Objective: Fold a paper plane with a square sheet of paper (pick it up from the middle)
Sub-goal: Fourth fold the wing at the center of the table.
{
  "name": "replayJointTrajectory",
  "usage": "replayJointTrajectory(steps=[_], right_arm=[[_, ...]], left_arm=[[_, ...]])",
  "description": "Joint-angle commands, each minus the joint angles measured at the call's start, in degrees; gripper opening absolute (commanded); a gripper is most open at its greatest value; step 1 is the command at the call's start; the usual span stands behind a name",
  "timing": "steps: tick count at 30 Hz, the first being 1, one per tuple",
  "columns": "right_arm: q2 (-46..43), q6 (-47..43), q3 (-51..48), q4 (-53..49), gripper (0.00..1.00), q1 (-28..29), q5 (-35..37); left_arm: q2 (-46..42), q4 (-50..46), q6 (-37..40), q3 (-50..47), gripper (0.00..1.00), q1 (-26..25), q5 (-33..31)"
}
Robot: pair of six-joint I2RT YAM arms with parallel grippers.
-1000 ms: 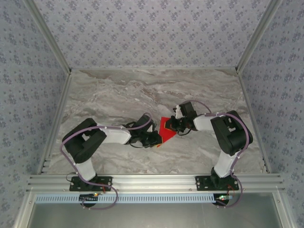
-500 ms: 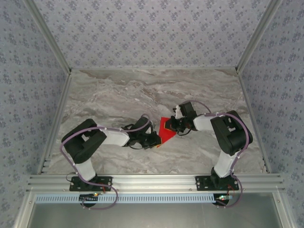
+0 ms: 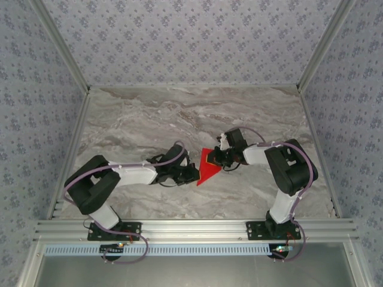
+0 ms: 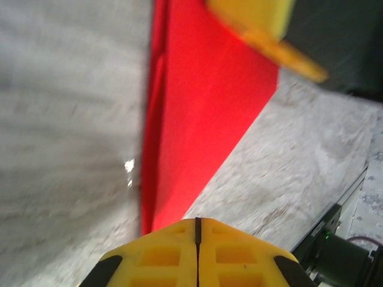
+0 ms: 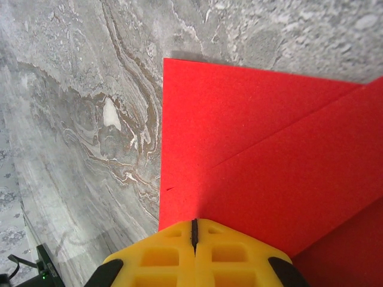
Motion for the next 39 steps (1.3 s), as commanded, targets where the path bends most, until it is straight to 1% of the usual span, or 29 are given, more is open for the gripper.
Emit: replayJointTrajectory(steps=[1, 6, 10, 14, 18, 22, 29, 32, 39], right_arm=[[3.6, -1.2, -1.8, -4.9, 0.05, 0.1, 3.7], [4.2, -1.2, -1.8, -4.8, 0.04, 0.1, 3.7], [4.1, -1.3, -1.9, -5.2, 0.04, 0.1, 3.7], [3.9, -1.4, -1.9, -5.7, 0.04, 0.1, 4.1], [3.8, -1.4, -1.8, -6.5, 0.04, 0.0, 4.8], [3.9, -1.4, -1.5, -7.8, 0.04, -0.2, 5.7], [4.0, -1.4, -0.9, -8.9, 0.04, -0.6, 6.3], [4.0, -1.4, -0.8, -9.2, 0.04, -0.7, 6.4], [4.1, -1.4, -0.6, -9.4, 0.04, -0.7, 6.5]], left_arm=[[3.3, -0.9, 4.1, 5.4, 0.05, 0.8, -1.6], [9.9, -1.6, 5.5, 10.3, 0.01, 0.8, -1.3], [13.3, -1.6, 5.3, 11.2, 0.0, 0.8, -1.1], [14.5, -1.6, 4.9, 10.4, 0.0, 0.8, -0.4], [13.5, -2.0, 5.1, 7.8, 0.0, 0.6, 1.1], [10.7, -2.6, 6.2, 3.8, 0.0, 0.0, 3.0], [5.3, -6.1, 10.0, 0.4, 0.0, -2.8, 5.6], [4.1, -7.8, 11.2, -0.9, 0.0, -3.9, 5.7], [0.8, -10.5, 12.3, -3.0, 0.0, -3.8, 4.1]])
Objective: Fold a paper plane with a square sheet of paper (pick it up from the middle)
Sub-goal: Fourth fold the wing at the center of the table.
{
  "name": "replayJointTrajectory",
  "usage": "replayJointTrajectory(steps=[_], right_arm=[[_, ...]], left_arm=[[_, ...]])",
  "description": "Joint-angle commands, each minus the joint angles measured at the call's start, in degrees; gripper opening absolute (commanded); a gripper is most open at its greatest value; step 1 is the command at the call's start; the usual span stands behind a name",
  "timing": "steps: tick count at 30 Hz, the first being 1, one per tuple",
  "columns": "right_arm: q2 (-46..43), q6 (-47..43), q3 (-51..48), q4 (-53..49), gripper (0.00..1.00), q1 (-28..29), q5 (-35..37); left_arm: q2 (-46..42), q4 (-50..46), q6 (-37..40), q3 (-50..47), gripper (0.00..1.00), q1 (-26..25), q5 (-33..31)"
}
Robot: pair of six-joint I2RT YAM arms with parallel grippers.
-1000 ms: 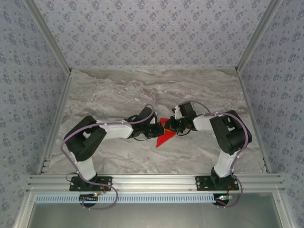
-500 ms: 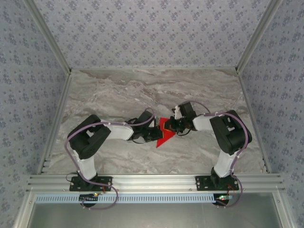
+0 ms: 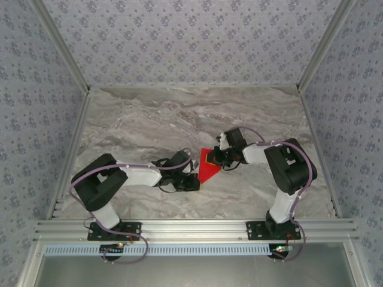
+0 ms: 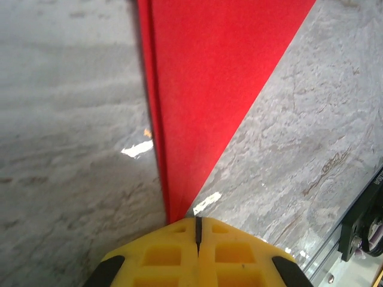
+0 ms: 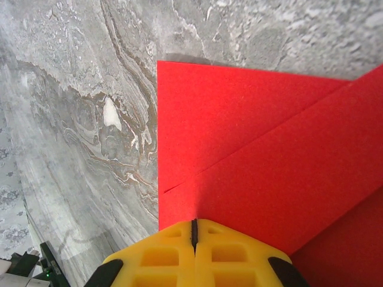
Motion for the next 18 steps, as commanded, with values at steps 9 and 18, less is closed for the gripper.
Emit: replayJointTrajectory(steps=[9, 18], right_arm=[[3.9, -0.4, -1.7, -6.8, 0.04, -0.5, 6.7], [4.1, -0.1, -1.8, -6.2, 0.04, -0.4, 6.3]], left_arm=[[-8.3, 2.1, 1.0, 1.3, 0.0, 0.0, -7.8], [0.2, 1.8, -0.4, 5.0, 0.0, 0.3, -11.0]])
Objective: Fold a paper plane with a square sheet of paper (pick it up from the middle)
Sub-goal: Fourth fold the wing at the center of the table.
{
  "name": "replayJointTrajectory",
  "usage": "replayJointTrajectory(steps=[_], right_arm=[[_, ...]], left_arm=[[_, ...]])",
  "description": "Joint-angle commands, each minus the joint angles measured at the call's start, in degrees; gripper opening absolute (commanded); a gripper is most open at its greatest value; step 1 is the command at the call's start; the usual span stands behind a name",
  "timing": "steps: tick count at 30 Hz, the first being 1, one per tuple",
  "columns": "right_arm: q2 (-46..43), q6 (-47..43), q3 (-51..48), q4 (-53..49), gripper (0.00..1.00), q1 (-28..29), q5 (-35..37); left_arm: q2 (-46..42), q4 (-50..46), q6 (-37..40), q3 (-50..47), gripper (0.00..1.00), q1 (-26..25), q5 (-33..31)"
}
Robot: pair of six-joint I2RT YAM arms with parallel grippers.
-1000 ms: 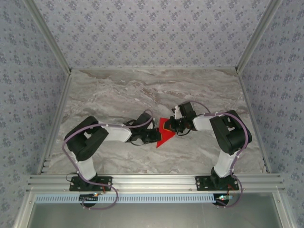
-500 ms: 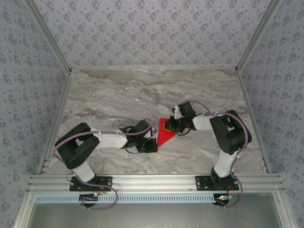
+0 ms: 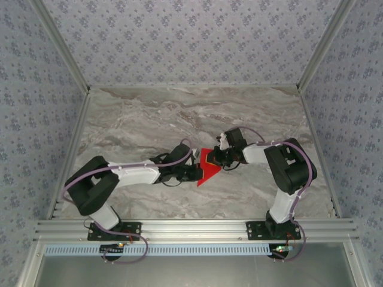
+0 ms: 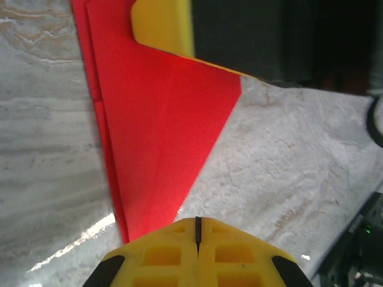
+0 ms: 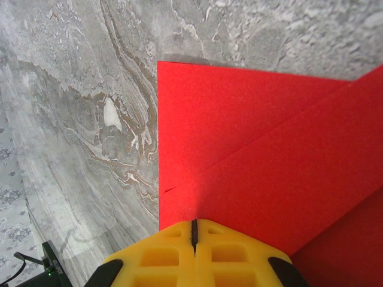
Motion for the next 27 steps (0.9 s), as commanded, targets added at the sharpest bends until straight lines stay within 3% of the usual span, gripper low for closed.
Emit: replayJointTrajectory(steps=[1, 9, 17, 27], right_arm=[[3.9, -0.2, -1.9, -6.4, 0.04, -0.3, 6.7], [2.2, -0.6, -1.5, -5.9, 0.04, -0.3, 5.0], [-6.8, -7.5, 0.9, -7.4, 0.05, 0.4, 3.2], [-9.3, -4.6, -3.5, -5.0, 0.04, 7.6, 5.7]], left_arm=[[2.8, -0.5, -0.7, 0.8, 0.0, 0.3, -2.2], [4.7, -1.2, -1.9, -1.7, 0.0, 0.3, -1.1], [5.3, -4.8, -1.4, -2.3, 0.0, 0.2, -1.5], [5.2, -4.4, -1.5, -2.3, 0.0, 0.1, -1.4]])
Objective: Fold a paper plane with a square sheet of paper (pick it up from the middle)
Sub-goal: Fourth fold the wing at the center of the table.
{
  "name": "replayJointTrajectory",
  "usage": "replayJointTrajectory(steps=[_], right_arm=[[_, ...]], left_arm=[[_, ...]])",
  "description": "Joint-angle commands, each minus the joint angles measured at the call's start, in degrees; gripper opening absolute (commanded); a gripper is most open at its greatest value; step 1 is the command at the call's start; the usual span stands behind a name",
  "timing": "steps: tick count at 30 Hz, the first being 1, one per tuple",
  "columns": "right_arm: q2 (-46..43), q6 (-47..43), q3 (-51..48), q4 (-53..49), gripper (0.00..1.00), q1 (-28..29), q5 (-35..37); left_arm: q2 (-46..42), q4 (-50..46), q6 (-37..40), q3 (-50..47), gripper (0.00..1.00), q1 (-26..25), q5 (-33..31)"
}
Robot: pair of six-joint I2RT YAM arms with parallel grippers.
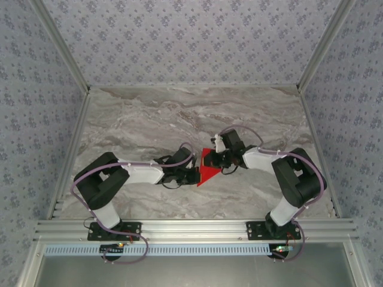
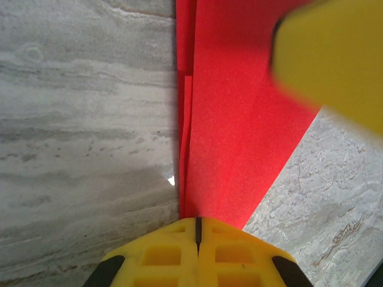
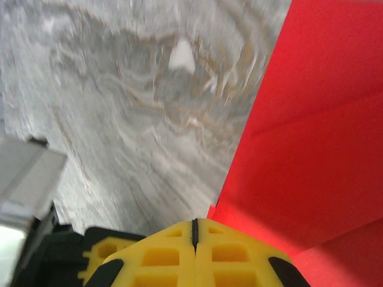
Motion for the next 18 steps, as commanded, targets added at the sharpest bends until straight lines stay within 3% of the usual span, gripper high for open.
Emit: replayJointTrajectory(steps=[1, 12, 18], right_arm=[[-0.1, 1.1, -1.5, -0.5, 0.04, 1.6, 2.6], [6.5, 1.0, -1.5, 2.2, 0.04, 1.5, 0.7], [7.8, -0.8, -1.4, 2.7, 0.04, -4.9, 0.5]], left_arm=[[1.2, -4.0, 0.1, -1.4, 0.0, -0.1, -0.2], [1.3, -5.4, -0.3, -1.5, 0.0, 0.0, -0.7], [2.0, -10.7, -0.2, -1.6, 0.0, -0.4, 0.1]])
